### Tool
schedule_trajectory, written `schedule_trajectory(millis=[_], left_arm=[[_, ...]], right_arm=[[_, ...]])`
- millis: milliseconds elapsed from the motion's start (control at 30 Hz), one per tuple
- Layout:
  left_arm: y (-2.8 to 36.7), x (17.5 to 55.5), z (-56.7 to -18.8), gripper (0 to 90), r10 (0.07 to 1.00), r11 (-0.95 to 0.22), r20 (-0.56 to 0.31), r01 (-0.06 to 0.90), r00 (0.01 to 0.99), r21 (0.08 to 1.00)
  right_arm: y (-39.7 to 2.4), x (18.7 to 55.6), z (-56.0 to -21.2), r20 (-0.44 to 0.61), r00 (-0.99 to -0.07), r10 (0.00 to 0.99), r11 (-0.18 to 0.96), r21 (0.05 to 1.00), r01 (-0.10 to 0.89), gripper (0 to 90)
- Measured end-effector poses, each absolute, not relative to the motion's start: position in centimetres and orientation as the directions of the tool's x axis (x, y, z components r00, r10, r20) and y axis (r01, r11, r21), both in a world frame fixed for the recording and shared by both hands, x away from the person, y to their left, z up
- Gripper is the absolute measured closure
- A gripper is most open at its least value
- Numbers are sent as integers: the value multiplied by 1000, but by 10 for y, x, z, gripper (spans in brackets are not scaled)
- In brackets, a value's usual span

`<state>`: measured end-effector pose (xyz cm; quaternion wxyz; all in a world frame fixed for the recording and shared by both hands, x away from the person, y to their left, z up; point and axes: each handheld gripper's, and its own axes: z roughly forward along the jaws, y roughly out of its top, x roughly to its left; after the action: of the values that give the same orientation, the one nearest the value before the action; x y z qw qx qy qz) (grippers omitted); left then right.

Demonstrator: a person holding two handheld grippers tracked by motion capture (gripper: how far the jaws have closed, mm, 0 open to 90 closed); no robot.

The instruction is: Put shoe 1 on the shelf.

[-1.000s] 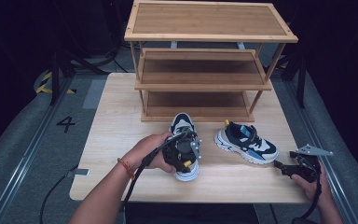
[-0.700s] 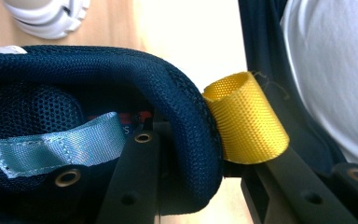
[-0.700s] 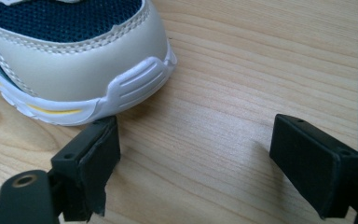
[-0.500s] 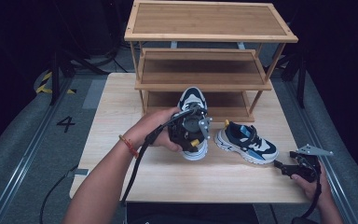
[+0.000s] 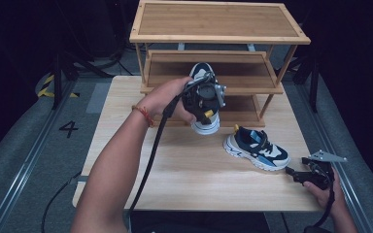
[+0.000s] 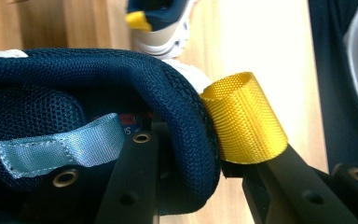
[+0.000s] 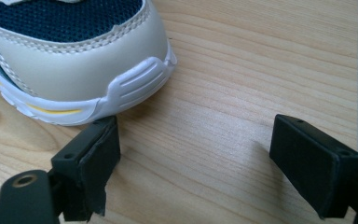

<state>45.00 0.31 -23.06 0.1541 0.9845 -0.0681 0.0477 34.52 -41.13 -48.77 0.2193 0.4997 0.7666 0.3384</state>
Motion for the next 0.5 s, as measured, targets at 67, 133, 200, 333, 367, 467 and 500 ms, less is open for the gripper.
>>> schedule_trajectory(millis=[67, 133, 200, 333, 367, 467, 500], left_arm=[[1, 464, -224, 729, -127, -936, 99, -152, 987, 318], [0, 469, -222, 727, -123, -934, 98, -149, 987, 325], [-1, 482, -216, 720, -115, -936, 93, -139, 989, 324], [-2, 501, -214, 705, -77, -945, 80, -99, 994, 313], [-3, 506, -213, 696, -72, -949, 81, -93, 994, 300], [-2, 518, -214, 671, -50, -951, 65, -68, 997, 302], [-2, 522, -214, 669, -38, -950, 68, -57, 997, 306]], right_arm=[[-411, 345, -488, -2, -406, 914, 275, 739, 615, 167], [-411, 345, -488, -1, -406, 914, 274, 739, 615, 167], [-411, 345, -488, -1, -406, 914, 275, 739, 615, 167], [-411, 345, -488, -2, -407, 913, 275, 740, 614, 169], [-411, 345, -488, -2, -408, 913, 276, 740, 614, 169], [-411, 345, -488, 0, -408, 913, 274, 741, 613, 172], [-411, 345, -488, 0, -408, 913, 274, 741, 613, 172]])
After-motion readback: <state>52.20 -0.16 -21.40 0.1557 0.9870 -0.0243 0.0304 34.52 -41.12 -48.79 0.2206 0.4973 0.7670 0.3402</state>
